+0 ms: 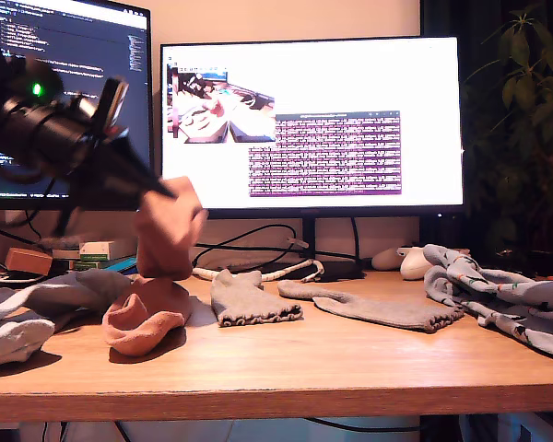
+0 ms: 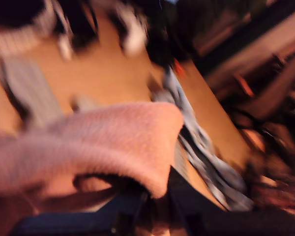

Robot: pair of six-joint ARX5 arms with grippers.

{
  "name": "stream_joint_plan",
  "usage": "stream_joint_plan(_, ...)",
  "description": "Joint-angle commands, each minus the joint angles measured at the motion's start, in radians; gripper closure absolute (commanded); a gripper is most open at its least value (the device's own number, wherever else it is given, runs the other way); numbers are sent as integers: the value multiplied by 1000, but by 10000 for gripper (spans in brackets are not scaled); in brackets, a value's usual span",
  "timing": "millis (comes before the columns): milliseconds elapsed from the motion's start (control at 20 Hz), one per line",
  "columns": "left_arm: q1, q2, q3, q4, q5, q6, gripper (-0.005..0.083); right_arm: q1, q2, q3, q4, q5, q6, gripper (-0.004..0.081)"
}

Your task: Pair up the socks based on colour and pattern, by placing them on top of one another

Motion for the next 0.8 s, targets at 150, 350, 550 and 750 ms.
stream_joint_plan(150, 8, 11, 2, -189, -95, 62, 795, 0, -8, -27, 11, -3, -1, 781)
stream_joint_plan(350, 7, 11, 1, -286, -148, 96, 795, 0, -8, -27, 12, -3, -1, 781)
stream_joint_plan(550, -4, 16, -2, -317, -180, 105, 795, 0, -8, -27, 30, -4, -1, 781)
stream_joint_plan(750, -43, 20, -3, -329, -180, 105, 781, 0, -8, -27, 63, -4, -1, 781)
